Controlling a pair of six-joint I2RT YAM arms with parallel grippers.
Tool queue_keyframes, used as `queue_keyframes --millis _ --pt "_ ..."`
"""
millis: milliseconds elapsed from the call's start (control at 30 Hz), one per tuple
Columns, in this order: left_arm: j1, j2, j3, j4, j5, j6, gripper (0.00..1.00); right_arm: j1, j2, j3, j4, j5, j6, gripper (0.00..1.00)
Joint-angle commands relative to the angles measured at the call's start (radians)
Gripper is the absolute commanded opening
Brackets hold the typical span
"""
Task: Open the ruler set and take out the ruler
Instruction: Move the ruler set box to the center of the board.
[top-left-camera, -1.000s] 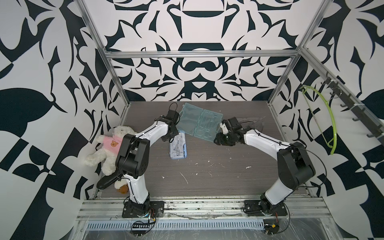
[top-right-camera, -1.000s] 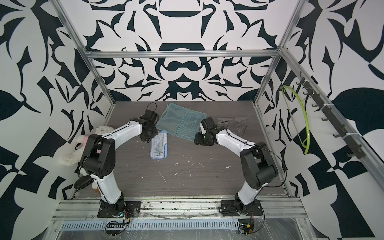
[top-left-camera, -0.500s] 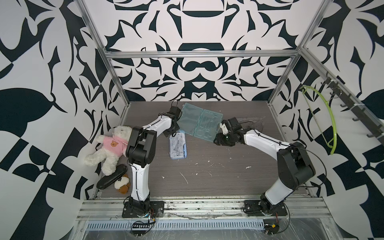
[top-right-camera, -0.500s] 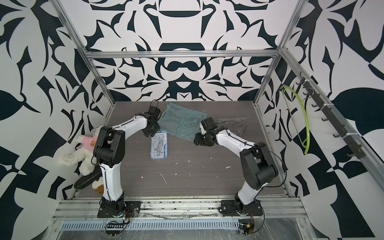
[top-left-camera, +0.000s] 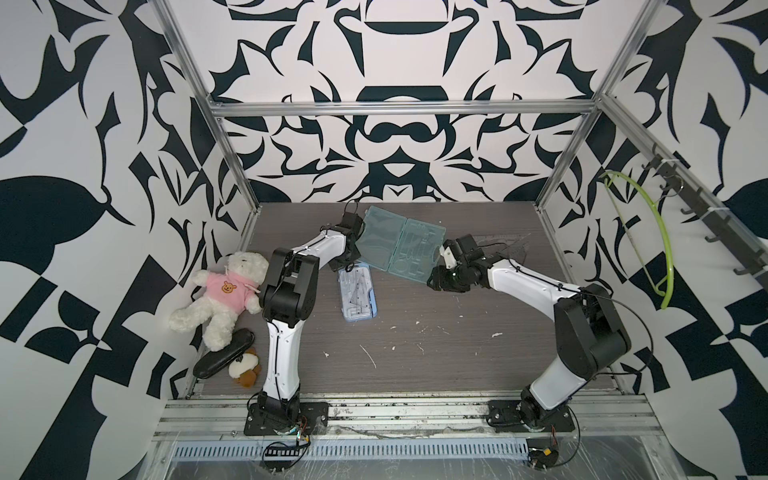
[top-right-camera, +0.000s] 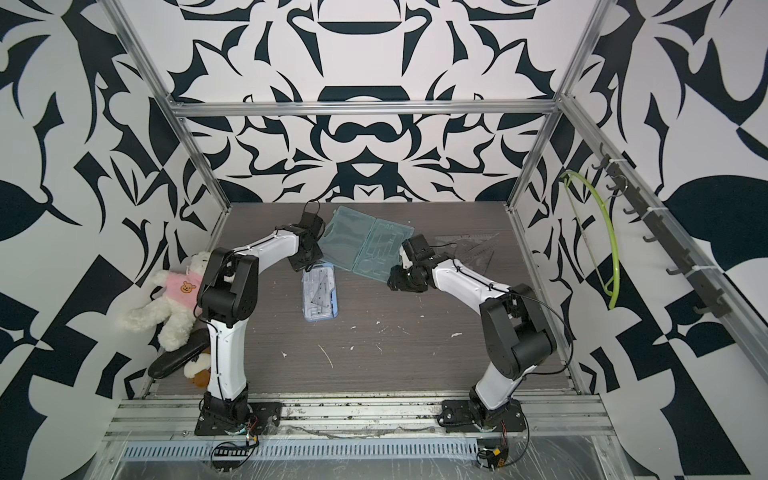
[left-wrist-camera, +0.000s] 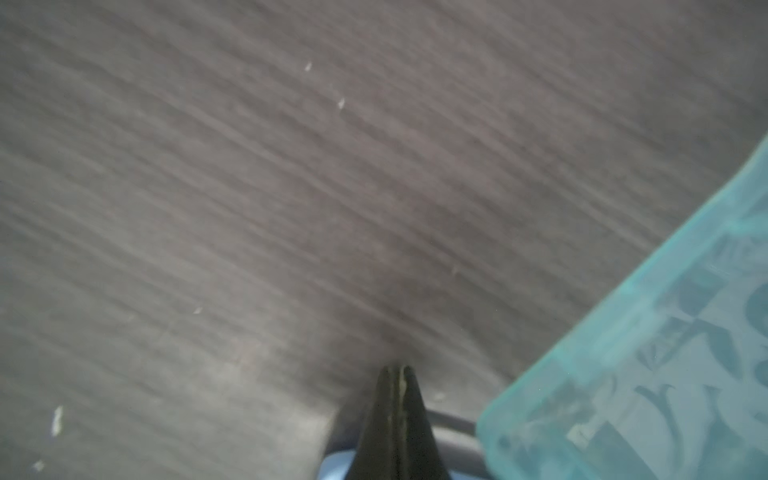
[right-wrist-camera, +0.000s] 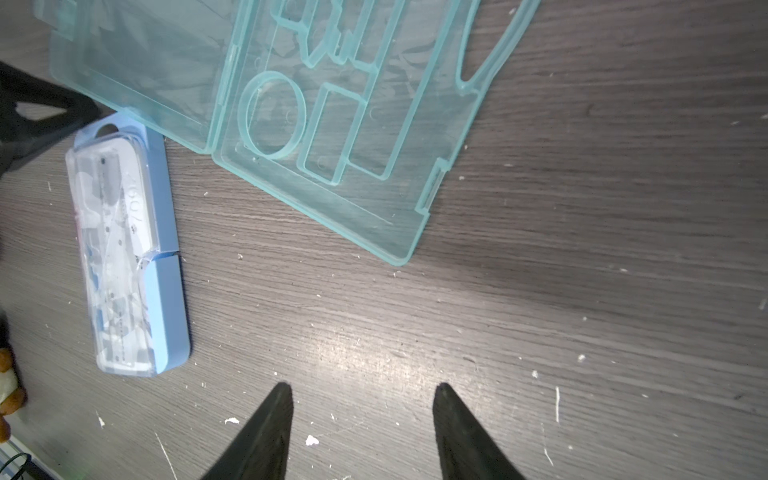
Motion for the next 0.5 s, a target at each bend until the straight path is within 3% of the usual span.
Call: queue_keyframes --millis 0,467 --pt "-0.008 -0.063 -0.12 -0.002 0.076 0.011 0.0 -0.005 -0.002 0.012 0.007 -0.004 0.007 0.55" --pt "-0.208 -0.24 -0.381 0.087 0.06 -0.077 0.0 0.009 0.019 -0.016 0.02 -0.012 0.039 0.53"
